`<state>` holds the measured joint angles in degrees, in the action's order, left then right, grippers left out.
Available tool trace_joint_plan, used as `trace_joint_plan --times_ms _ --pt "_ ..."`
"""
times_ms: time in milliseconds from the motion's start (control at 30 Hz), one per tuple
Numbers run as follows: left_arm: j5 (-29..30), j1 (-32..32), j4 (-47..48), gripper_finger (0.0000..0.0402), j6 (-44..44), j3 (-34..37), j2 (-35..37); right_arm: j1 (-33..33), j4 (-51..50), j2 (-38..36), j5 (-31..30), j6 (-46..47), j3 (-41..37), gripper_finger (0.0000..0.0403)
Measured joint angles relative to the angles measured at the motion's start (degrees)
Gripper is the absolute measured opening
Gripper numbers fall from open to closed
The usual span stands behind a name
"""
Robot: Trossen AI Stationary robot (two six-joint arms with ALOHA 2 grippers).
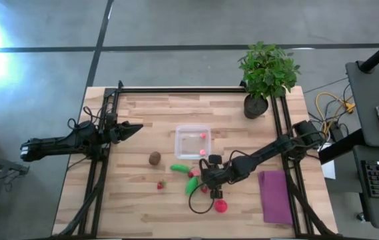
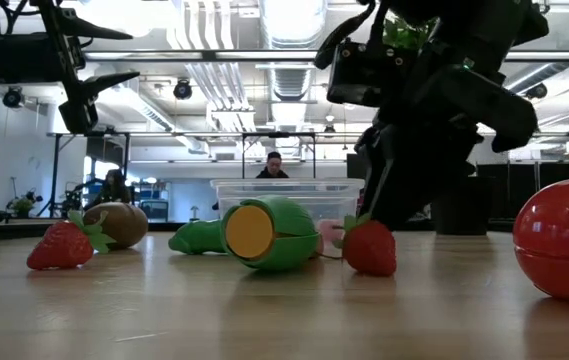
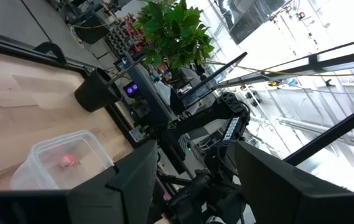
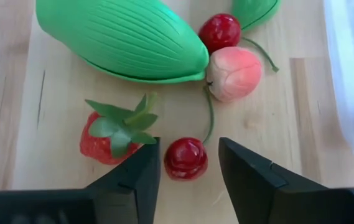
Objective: Pick and placing Produce into tupperware
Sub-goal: Put the right red cherry into the transparent bin
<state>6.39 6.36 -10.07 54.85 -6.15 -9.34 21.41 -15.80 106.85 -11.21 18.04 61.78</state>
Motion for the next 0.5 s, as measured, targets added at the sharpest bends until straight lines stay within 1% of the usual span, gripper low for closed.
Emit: trace_joint_plan --times_ms 233,500 --pt "0.0 0.0 0.0 0.0201 0.0 0.0 0.0 -0.1 0.1 0.0 0.3 2.9 -1.1 0.0134" --pt "0.0 0.0 0.0 0.0201 0.0 0.0 0.0 -0.1 0.4 0.0 -0.2 4.7 -1.9 0.0137"
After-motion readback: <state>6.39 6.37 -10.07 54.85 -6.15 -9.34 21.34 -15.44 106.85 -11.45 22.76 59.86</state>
